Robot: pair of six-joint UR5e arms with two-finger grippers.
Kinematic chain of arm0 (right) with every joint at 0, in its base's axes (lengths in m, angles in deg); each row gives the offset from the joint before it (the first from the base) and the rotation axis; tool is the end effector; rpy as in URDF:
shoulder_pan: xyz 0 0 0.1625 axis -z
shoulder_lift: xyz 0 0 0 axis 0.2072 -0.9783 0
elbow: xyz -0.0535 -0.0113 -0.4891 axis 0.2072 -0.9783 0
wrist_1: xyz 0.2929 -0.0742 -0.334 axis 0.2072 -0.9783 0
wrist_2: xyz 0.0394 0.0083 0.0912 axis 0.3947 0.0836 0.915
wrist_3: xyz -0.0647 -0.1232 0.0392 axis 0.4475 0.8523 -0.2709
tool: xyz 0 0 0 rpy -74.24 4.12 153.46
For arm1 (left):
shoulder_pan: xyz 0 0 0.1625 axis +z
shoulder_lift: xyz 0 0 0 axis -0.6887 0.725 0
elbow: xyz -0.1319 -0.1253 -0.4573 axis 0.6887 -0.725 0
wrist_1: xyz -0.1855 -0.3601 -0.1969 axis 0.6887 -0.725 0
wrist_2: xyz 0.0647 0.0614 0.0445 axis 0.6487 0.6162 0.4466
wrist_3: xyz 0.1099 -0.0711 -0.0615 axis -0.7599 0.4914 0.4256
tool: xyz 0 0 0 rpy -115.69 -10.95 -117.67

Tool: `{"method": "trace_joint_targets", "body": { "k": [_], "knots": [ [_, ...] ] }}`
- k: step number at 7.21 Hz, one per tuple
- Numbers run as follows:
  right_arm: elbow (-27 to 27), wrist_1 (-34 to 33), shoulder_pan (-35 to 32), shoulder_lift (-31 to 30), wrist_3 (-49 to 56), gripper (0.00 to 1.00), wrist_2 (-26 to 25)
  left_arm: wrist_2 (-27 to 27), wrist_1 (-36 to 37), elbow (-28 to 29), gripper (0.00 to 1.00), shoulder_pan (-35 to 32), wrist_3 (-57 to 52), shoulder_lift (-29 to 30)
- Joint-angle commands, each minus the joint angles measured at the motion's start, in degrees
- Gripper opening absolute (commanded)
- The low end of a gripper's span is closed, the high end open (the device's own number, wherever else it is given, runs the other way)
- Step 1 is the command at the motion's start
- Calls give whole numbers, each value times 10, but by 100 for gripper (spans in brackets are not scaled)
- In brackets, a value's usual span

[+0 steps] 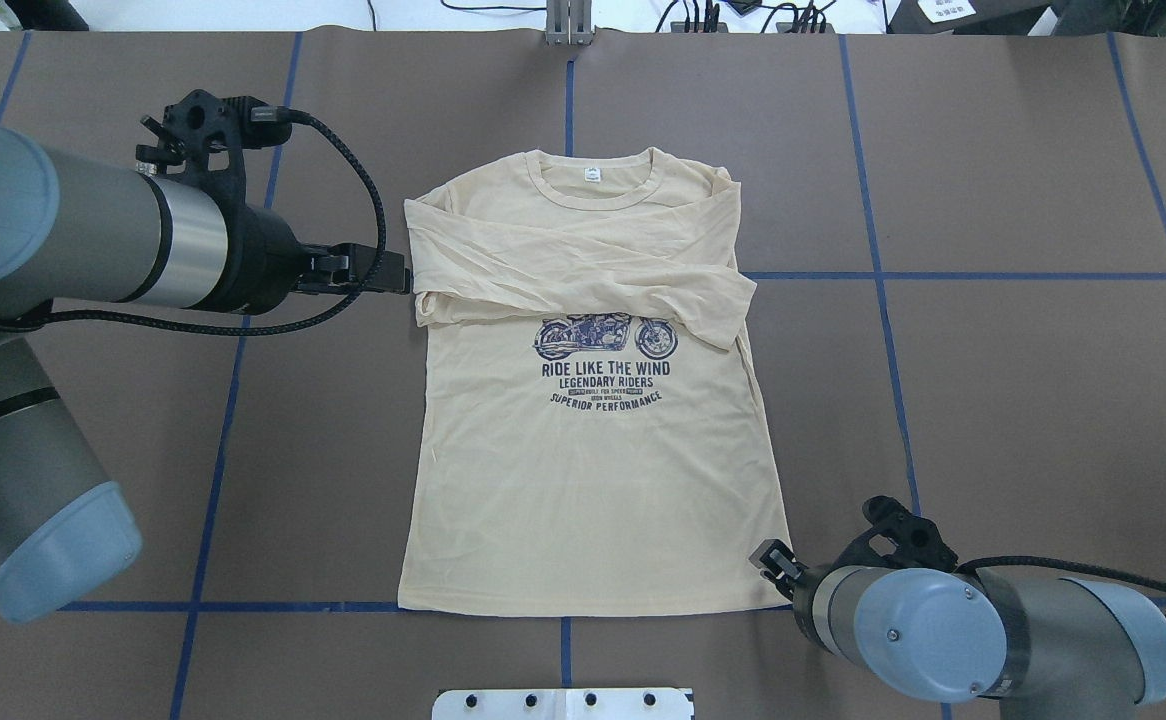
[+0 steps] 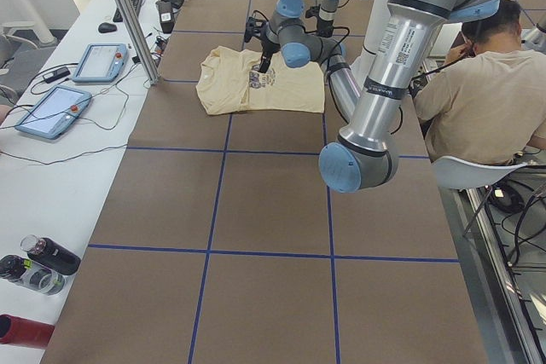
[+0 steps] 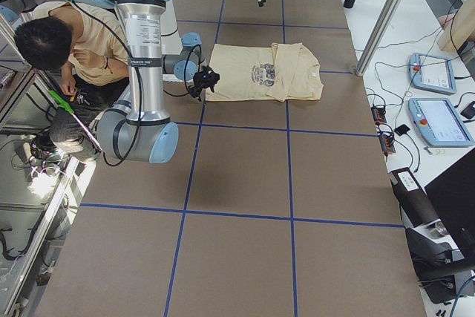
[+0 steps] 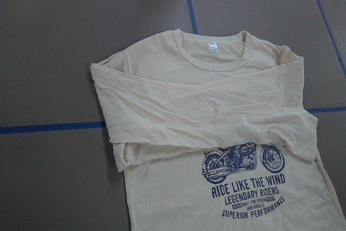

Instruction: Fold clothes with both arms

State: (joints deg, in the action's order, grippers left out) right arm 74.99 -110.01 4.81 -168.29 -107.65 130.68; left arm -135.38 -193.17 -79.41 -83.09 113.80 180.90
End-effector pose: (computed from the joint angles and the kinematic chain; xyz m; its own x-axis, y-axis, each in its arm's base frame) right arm -0.5448 -0.2065 0.4391 0.4653 0.7063 0.5335 -0.5763 0.6992 -0.4231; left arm 0.4152 -0.4612 0.2354 0.4413 0.1500 -0.8847 0.2406 0.9300 0.2777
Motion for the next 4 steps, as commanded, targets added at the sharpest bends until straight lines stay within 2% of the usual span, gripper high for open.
{"method": "trace_joint_targets", "body": {
  "k": [1, 2, 3, 4],
  "knots": [
    [-10, 0, 2, 3, 0, 81, 2, 1, 0, 0, 99, 2, 0, 0],
    [-12, 0, 4, 3, 1, 78, 2, 18, 0, 1, 99, 11, 0, 0],
    [-12, 0, 3, 3, 0, 67, 2, 25, 0, 1, 99, 15, -1, 0],
    [-8, 0, 2, 3, 1, 44, 3, 25, 0, 1, 99, 15, -1, 0]
  ]
}}
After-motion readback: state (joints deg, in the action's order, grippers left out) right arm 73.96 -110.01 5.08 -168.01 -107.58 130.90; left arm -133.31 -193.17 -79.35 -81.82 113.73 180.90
